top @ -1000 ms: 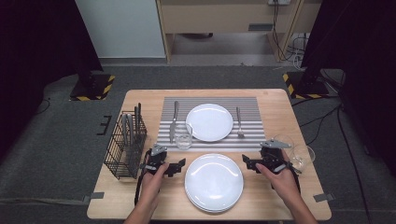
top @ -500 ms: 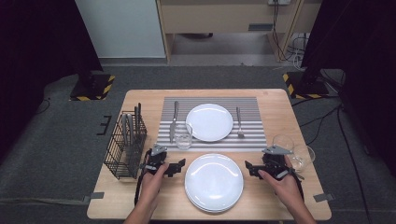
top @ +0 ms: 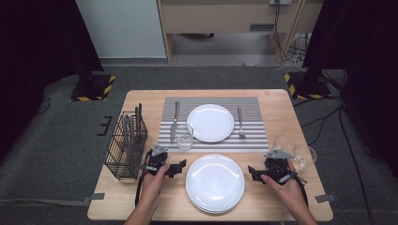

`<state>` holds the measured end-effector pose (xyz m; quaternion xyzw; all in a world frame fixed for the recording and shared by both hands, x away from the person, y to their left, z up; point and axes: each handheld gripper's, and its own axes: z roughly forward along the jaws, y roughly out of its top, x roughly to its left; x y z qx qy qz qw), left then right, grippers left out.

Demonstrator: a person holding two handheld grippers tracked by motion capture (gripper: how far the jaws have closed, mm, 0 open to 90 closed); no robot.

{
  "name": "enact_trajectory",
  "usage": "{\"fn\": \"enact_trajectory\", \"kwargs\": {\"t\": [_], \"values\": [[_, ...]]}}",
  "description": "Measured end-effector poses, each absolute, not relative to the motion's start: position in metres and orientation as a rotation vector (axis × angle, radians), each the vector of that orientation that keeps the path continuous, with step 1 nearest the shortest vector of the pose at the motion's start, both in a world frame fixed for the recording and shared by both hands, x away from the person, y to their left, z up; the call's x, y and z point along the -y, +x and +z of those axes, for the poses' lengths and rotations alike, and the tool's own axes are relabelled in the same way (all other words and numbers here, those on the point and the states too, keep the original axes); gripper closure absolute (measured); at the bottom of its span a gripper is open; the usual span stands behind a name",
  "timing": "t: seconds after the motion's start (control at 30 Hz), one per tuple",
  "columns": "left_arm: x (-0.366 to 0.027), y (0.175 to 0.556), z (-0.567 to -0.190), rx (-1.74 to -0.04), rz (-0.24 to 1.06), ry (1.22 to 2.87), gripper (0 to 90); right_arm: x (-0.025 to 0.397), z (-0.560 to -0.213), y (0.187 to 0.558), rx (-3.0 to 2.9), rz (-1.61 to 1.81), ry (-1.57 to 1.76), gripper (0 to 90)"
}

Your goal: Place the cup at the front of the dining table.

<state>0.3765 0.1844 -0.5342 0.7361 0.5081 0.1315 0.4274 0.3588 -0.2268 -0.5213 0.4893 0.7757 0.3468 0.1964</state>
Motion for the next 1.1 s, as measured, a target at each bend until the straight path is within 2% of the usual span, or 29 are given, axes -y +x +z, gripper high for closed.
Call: {"fn": "enact_trajectory", "kwargs": {"t": [0.53,1.1], "values": [[-0.184,0.377,-0.536,-1.268,0.327,1.84,5.2,0.229,-0.539,0.361,-2.157,0.909,1.405,2.9],[-0.184,0.376,-0.535,-1.268,0.325,1.838,5.2,0.226,-0.539,0.363,-2.159,0.891,1.409,0.5]]}}
